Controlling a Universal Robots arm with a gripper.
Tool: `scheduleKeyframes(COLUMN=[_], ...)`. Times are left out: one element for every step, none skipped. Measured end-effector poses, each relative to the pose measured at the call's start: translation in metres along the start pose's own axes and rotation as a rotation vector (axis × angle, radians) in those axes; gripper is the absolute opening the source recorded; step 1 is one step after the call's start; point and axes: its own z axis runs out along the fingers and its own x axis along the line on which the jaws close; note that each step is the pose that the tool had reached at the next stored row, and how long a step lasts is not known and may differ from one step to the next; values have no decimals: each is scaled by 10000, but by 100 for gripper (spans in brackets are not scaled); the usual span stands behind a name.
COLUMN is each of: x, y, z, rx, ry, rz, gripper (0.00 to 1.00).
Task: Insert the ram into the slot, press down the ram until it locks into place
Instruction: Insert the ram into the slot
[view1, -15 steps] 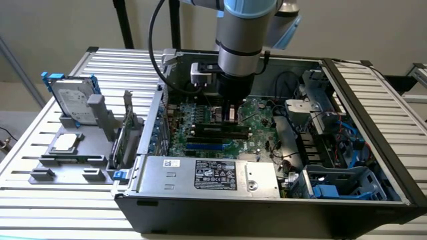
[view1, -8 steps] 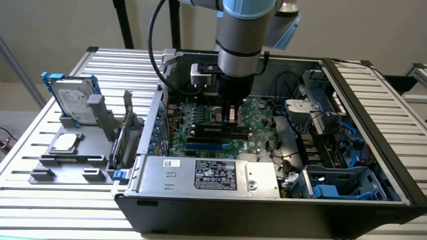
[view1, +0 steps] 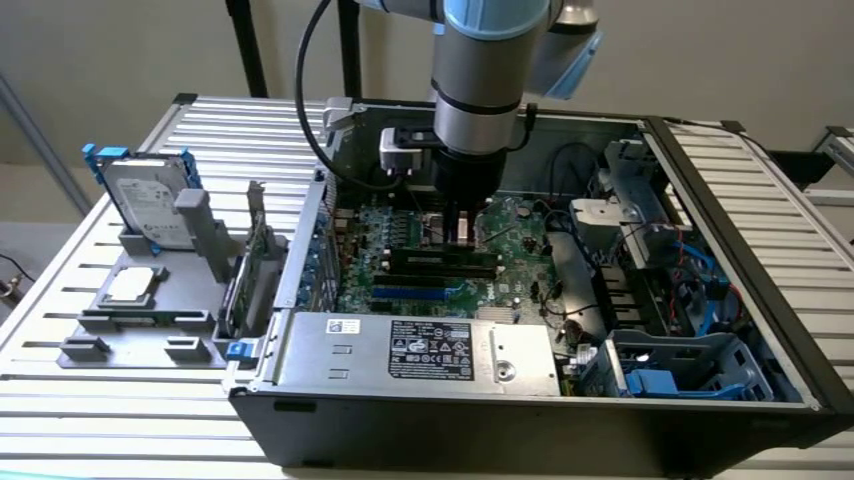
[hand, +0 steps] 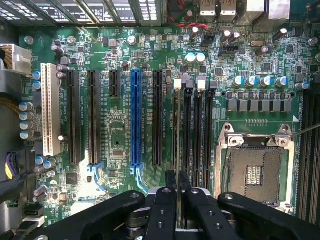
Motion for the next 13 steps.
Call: scheduleKeyframes(x=[-2, -5, -8, -11, -14, -16, -17, -17, -18, -18, -18, -18, -18], y=[1, 1, 2, 2, 2, 2, 2, 2, 2, 3, 3, 3, 2], z=[2, 5, 7, 9, 12, 14, 17, 19, 21, 23, 24, 24, 25], rx=[1, 2, 1, 2, 2, 2, 2, 1, 1, 1, 0, 1, 1], ry=[0, 0, 1, 1, 1, 1, 2, 3, 4, 5, 6, 5, 3], rz=[1, 0, 1, 0, 0, 0, -1, 0, 0, 0, 0, 0, 0], gripper=[13, 13, 13, 13, 13, 13, 13, 13, 13, 13, 13, 13, 13])
